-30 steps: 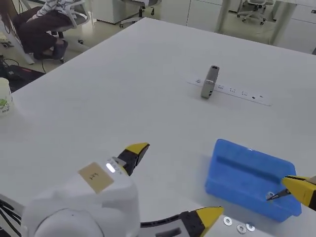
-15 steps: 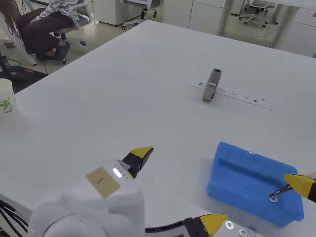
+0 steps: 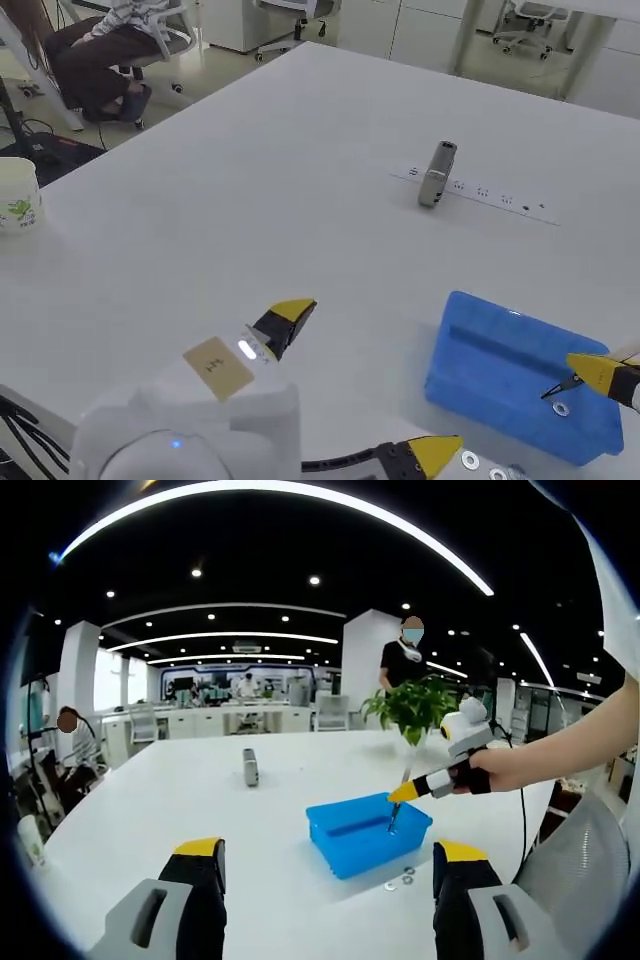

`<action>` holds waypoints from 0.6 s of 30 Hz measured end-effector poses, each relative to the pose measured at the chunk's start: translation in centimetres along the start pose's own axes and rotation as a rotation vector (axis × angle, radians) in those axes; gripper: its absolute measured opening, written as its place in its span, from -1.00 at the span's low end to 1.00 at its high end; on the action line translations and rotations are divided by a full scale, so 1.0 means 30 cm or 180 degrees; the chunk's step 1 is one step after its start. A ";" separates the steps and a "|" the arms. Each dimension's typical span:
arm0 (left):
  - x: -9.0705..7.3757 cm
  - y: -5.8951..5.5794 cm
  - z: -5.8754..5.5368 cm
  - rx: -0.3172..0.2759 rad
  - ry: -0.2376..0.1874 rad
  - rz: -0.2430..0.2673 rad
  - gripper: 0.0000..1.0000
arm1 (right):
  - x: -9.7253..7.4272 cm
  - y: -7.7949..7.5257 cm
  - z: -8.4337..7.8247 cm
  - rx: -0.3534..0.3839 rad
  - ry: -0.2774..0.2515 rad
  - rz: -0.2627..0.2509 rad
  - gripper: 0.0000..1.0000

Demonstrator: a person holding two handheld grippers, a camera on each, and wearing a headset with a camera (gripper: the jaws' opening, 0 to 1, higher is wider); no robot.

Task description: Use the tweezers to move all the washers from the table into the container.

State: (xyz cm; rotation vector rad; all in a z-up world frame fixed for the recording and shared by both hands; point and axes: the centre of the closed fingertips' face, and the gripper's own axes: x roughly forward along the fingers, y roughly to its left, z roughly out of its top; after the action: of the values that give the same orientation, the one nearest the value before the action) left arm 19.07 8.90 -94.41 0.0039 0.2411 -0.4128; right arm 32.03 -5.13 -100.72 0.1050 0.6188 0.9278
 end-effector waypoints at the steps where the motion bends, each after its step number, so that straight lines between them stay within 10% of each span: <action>1: 0.000 -0.001 0.002 0.0003 -0.0006 -0.0004 0.74 | 0.005 -0.003 -0.001 -0.0004 0.0008 -0.0005 -0.95; 6: -0.008 -0.014 0.038 -0.0070 -0.0191 -0.0077 0.75 | 0.034 -0.017 -0.013 -0.0124 0.0107 -0.0015 -0.95; 18: -0.006 -0.004 0.030 -0.0048 -0.0140 -0.0036 0.74 | 0.062 -0.020 -0.027 -0.0308 0.0220 -0.0026 -0.95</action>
State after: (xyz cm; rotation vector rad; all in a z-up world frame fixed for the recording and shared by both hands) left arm 19.06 8.83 -93.49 -0.0214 0.2009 -0.4220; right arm 32.84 -4.20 -102.43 -0.0163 0.6367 0.9549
